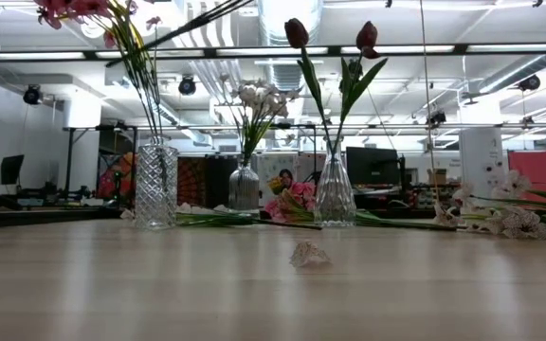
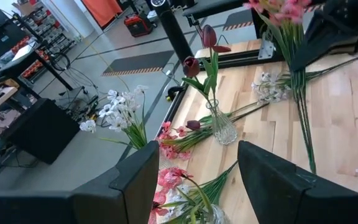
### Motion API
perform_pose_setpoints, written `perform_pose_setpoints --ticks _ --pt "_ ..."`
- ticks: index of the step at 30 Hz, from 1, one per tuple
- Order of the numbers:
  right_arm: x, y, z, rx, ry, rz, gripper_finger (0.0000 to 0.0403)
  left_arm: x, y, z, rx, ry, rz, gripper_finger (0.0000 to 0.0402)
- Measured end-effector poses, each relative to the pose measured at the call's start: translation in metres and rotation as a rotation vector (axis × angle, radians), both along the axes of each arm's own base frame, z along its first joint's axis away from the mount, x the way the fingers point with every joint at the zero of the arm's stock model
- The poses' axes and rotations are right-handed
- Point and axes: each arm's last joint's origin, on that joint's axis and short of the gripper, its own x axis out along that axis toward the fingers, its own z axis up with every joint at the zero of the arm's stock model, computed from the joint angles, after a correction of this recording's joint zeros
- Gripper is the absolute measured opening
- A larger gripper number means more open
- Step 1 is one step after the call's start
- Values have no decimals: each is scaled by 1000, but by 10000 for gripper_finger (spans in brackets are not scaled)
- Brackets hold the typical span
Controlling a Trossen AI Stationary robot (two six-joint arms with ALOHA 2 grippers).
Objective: Sort flowers into vase by color
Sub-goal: Put the left pink flower into the bottom left transparent vase
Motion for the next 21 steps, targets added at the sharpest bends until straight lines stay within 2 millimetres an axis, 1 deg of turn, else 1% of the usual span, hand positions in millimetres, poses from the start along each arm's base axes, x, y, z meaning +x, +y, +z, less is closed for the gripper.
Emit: perform_pose_setpoints --ticks 2,4,7,8,11,13,15,21 --pt "0 0 5 -54 65 58 27 -1 1 1 -3 -3 0 201" --pt "-1 0 8 -146 137 114 26 -2 2 1 -6 -5 0 201" --pt "-3 5 12 -359 204 160 26 -6 4 2 -7 -7 -9 201" --pt "-2 7 13 -390 214 171 26 -7 4 3 -10 -9 -13 201" --pt "1 7 17 -409 190 171 26 -10 6 4 -18 -17 -22 201" --pt "4 1 18 -462 214 156 26 -12 6 4 -21 -20 -27 201" --pt "8 -8 19 -501 280 159 26 -12 6 5 -21 -23 -27 201" --pt "21 -42 18 -561 465 159 26 -13 6 5 -22 -26 -27 201"
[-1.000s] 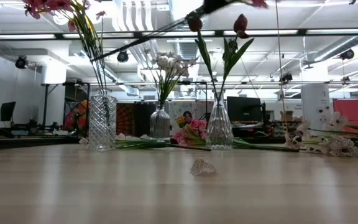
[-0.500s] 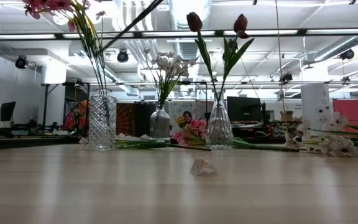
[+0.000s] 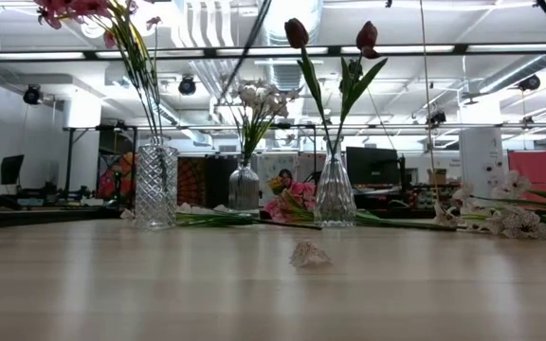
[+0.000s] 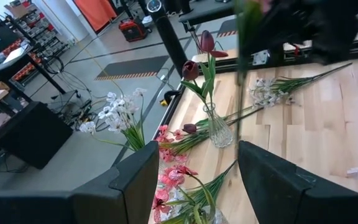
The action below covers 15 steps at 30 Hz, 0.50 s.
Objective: Sort flowers into vase by color
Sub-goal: Put the left pink flower into the bottom left transparent vase
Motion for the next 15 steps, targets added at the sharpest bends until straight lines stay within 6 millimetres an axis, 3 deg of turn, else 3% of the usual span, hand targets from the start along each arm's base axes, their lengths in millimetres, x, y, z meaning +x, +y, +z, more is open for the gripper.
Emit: perform_pose_setpoints --ticks 5,15 --pt "12 -21 5 3 39 -10 26 0 0 0 -6 -4 0 201" --pt "44 -38 27 64 -12 157 26 0 0 0 -8 -1 -3 201"
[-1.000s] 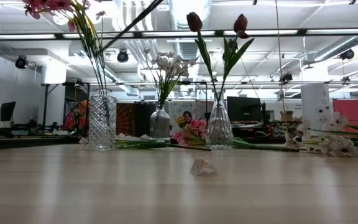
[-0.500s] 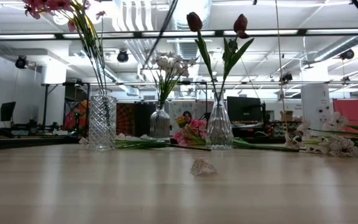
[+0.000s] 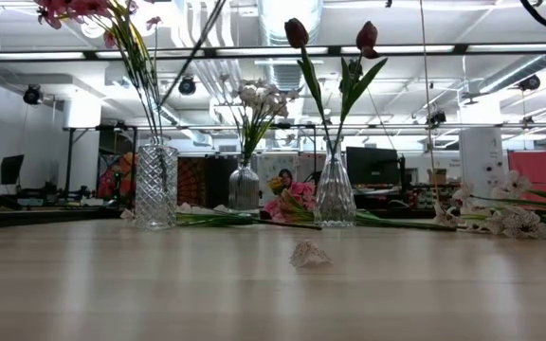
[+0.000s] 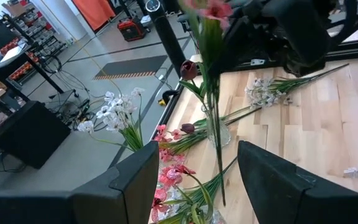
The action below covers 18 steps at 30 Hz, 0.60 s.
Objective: Sort flowers into vase by color
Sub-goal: Put the left pink flower into the bottom left transparent vase
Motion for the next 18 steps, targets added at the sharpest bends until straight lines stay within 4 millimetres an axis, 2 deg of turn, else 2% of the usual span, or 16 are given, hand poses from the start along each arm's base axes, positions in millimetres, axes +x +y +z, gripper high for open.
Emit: perform_pose_setpoints --ticks 10,18 --pt "11 -28 1 -51 113 78 26 0 0 0 0 1 0 201" --pt "18 -31 7 -69 114 181 26 0 0 0 5 4 -2 201"
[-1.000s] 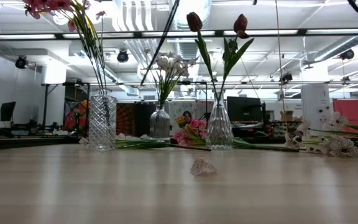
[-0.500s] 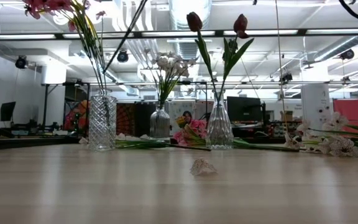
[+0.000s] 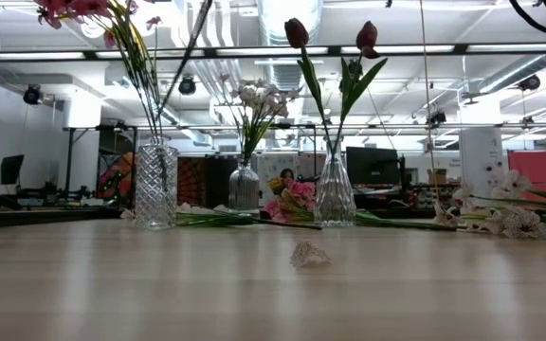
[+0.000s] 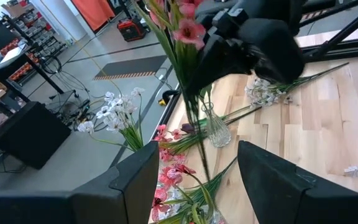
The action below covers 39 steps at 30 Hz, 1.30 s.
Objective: Sort flowers into vase by color
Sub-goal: Put the left pink flower into the bottom left transparent vase
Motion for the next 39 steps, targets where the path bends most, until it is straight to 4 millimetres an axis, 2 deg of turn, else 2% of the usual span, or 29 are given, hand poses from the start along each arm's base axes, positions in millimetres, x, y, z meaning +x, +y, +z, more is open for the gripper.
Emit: perform_pose_setpoints --ticks 39 --pt "9 -38 1 -52 99 146 26 0 -1 0 -14 9 -12 201"
